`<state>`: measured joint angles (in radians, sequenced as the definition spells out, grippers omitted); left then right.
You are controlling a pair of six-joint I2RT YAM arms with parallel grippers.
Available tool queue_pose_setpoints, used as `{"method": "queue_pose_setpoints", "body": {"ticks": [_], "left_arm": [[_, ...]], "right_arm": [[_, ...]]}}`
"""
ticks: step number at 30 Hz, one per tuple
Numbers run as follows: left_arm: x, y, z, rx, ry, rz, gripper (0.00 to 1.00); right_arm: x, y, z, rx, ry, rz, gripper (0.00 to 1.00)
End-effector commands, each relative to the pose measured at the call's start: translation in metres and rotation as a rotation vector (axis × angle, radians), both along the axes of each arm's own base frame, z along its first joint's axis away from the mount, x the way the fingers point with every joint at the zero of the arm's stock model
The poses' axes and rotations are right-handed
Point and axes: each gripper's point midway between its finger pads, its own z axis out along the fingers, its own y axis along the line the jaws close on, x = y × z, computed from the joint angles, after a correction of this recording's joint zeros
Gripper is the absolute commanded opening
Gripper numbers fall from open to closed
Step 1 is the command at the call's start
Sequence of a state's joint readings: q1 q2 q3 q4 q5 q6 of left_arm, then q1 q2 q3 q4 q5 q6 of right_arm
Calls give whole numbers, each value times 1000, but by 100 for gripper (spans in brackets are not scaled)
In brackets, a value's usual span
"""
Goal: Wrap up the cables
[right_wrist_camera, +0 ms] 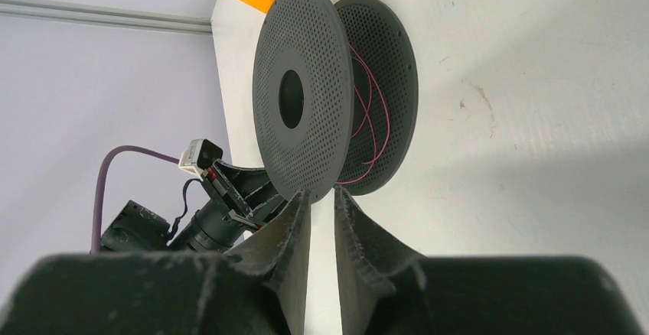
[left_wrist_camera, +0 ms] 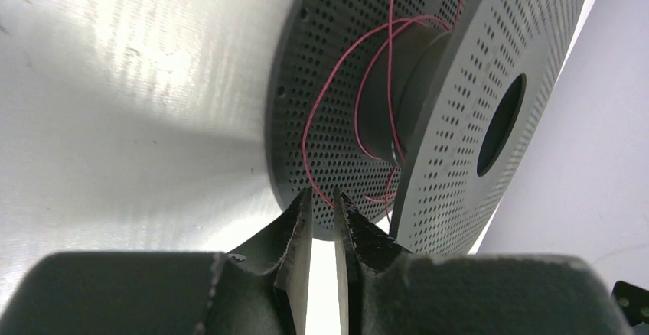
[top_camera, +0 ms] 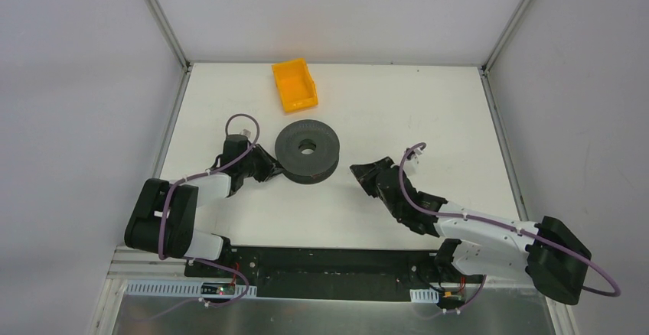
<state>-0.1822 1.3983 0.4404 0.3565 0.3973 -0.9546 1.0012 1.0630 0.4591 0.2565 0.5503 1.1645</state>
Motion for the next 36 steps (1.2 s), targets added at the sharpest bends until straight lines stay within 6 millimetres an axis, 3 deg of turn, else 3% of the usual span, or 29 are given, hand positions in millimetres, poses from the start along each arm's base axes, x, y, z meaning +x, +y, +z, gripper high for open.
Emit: {"method": "queue_pose_setpoints", "body": {"ticks": [1,19,36], "left_arm": [[-3,-10,6,-23,-32,-37,14],[8,-38,3,-60,-61,-98,13],[9,-31,31,-36,-160,-72,18]], "right_arm": [[1,-6,12,-14,-33,-14,20],[-1,-15,14,-39,-34,-29,20],[-3,-15,19,-36,-41,-21,20]]}}
